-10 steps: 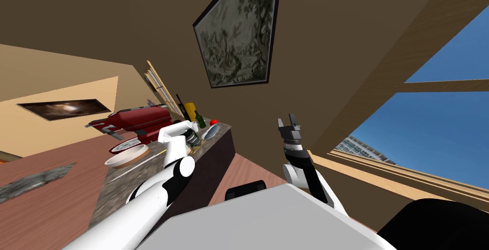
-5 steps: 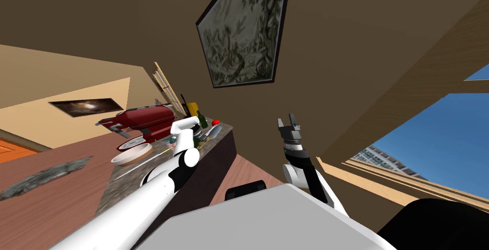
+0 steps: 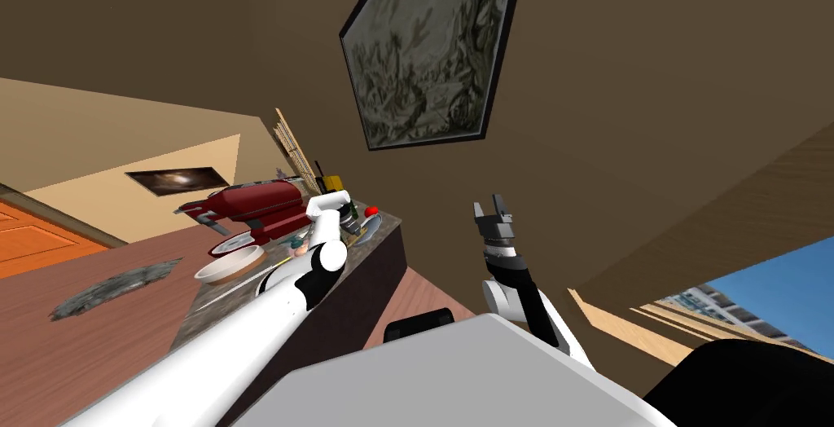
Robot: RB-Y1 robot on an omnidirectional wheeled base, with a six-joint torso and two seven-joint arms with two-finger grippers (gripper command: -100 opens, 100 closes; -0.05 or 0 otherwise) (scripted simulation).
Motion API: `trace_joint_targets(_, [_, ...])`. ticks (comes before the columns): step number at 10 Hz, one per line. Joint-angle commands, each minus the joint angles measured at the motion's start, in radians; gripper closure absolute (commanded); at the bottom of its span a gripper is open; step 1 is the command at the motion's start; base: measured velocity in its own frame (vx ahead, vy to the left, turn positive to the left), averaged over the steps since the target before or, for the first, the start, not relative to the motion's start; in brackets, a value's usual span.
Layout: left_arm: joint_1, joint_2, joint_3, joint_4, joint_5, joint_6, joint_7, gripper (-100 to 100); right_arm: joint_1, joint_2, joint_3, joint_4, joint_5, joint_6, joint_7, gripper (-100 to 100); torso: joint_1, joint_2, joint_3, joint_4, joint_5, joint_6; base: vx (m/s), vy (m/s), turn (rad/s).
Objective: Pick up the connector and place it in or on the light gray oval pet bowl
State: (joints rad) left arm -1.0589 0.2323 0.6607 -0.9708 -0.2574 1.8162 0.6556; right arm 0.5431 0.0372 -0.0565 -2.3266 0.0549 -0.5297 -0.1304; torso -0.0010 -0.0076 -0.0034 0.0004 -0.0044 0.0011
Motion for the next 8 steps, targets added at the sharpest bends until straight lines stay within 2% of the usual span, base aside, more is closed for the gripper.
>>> trace_joint_targets(1, [-0.025, -0.005, -0.001, 0.041, -0.01, -0.007, 0.0, 100, 0.0, 0.0, 0.0, 0.0, 0.0, 0.0, 0.0, 0, 0.0, 0.0, 0.0, 0.0, 0.0, 0.0, 0.088, 0.018, 0.042])
trace_joint_targets(2, [-0.065, -0.014, -0.002, 0.064, -0.029, -0.006, 0.0, 100, 0.0, 0.0, 0.0, 0.0, 0.0, 0.0, 0.0, 0, -0.001, 0.002, 0.001, 0.0, 0.0, 0.0, 0.089, 0.021, 0.089])
trace_joint_targets(3, [-0.065, -0.014, -0.002, 0.085, -0.029, -0.006, 0.0, 100, 0.0, 0.0, 0.0, 0.0, 0.0, 0.0, 0.0, 0, -0.001, 0.003, 0.002, 0.001, 0.0, 0.0, 0.078, 0.008, 0.041])
trace_joint_targets(4, [-0.103, -0.022, -0.002, 0.125, -0.047, -0.005, 0.0, 100, 0.0, 0.0, 0.0, 0.0, 0.0, 0.0, 0.0, 0, -0.001, 0.004, 0.002, 0.0, 0.0, 0.0, 0.087, 0.006, 0.089])
trace_joint_targets(5, [-0.103, -0.022, -0.002, 0.126, -0.047, -0.005, 0.0, 100, 0.0, 0.0, 0.0, 0.0, 0.0, 0.0, 0.0, 0, -0.002, 0.004, 0.002, 0.001, 0.0, 0.0, 0.084, 0.008, 0.048])
trace_joint_targets(8, [-0.199, -0.04, -0.002, 0.228, -0.092, -0.001, -0.001, 100, 0.0, 0.0, 0.0, 0.0, 0.0, 0.0, 0.0, 0, -0.001, 0.001, 0.001, 0.001, 0.0, -0.001, 0.142, 0.023, 0.101])
